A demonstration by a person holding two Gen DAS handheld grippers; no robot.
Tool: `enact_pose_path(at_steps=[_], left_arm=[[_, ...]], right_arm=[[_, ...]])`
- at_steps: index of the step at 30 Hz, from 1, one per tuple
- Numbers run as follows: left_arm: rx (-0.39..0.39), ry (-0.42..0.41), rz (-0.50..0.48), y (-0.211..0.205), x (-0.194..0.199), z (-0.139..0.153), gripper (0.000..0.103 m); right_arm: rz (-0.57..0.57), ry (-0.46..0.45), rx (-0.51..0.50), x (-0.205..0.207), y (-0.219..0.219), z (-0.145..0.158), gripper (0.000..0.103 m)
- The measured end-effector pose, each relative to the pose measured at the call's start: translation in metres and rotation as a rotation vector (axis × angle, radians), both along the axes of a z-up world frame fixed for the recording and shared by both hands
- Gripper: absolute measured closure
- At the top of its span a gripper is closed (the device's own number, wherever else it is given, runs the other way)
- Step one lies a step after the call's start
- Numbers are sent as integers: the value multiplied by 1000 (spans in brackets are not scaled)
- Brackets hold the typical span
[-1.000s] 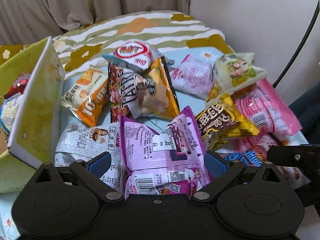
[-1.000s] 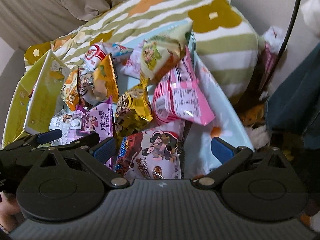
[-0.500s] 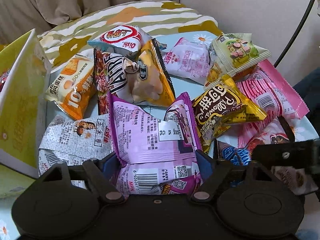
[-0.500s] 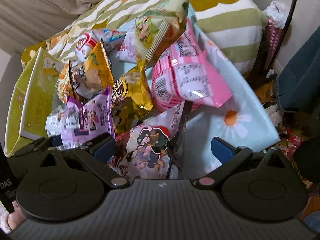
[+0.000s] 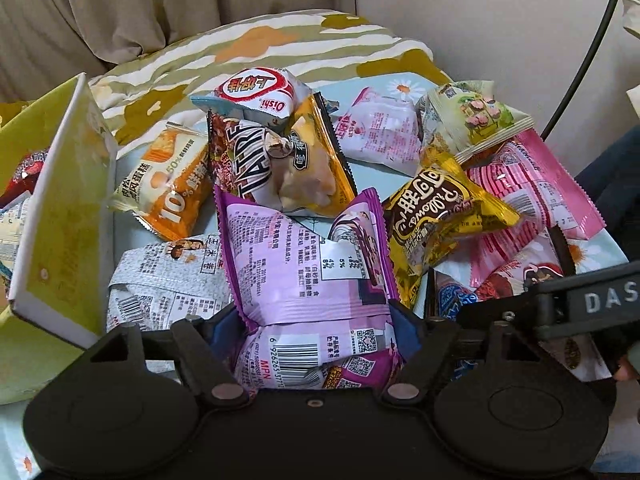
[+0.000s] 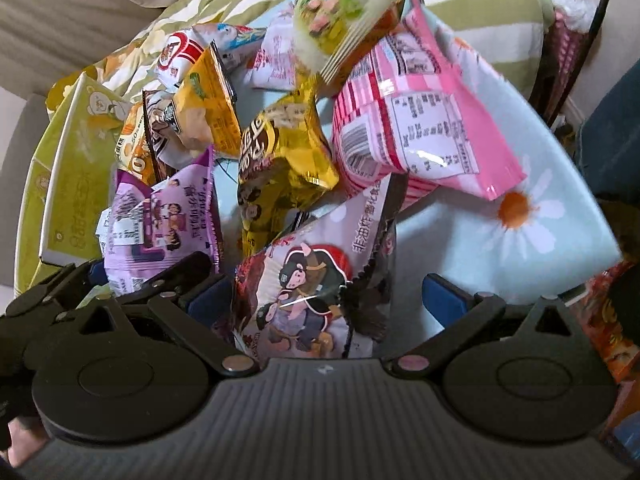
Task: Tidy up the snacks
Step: 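Grasp a purple bag with left tool while right tool grasps a cartoon-printed bag, then carry both bags to the box and release them inside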
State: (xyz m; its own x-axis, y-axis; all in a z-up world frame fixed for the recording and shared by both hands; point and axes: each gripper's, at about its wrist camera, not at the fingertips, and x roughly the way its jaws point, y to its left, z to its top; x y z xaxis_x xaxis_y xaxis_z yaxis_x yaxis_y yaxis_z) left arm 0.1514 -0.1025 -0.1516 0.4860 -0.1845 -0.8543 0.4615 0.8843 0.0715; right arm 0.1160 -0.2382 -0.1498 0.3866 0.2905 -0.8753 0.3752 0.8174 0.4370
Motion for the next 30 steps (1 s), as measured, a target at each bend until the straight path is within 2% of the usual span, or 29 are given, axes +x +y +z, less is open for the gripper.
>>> enact_pose_path(at_steps=[5, 9, 14, 23, 30], left_arm=[[4, -8, -2, 2, -6, 2, 25], [-4, -12, 5, 4, -12, 4, 25], [-11, -33, 11, 5, -18, 13, 25], [-40, -100, 48, 7, -28, 45, 25], [-61, -171, 119, 20, -33, 79, 25]], right_arm=[[-7, 17, 37, -2, -1, -6, 0], [7, 6, 44, -4, -1, -2, 23], [25, -14, 13, -6, 1, 6, 34], [47, -99, -10, -11, 2, 39, 35], [110, -192, -38, -9, 5, 78, 35]])
